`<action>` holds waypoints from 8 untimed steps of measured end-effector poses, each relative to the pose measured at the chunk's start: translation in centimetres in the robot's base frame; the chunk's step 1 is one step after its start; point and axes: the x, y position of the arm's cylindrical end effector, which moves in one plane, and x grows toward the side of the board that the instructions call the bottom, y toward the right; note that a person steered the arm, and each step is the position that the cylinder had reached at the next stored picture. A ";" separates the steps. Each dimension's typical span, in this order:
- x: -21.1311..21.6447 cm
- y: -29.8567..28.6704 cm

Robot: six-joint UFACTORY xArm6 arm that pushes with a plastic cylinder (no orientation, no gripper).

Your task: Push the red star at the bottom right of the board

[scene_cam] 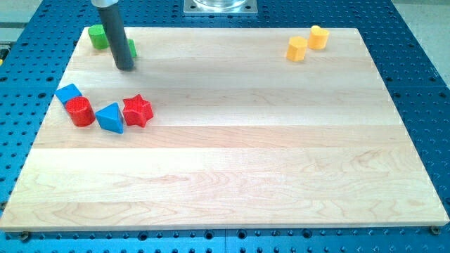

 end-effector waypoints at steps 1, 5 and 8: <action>3.4 5.9; 13.9 13.8; 16.4 3.4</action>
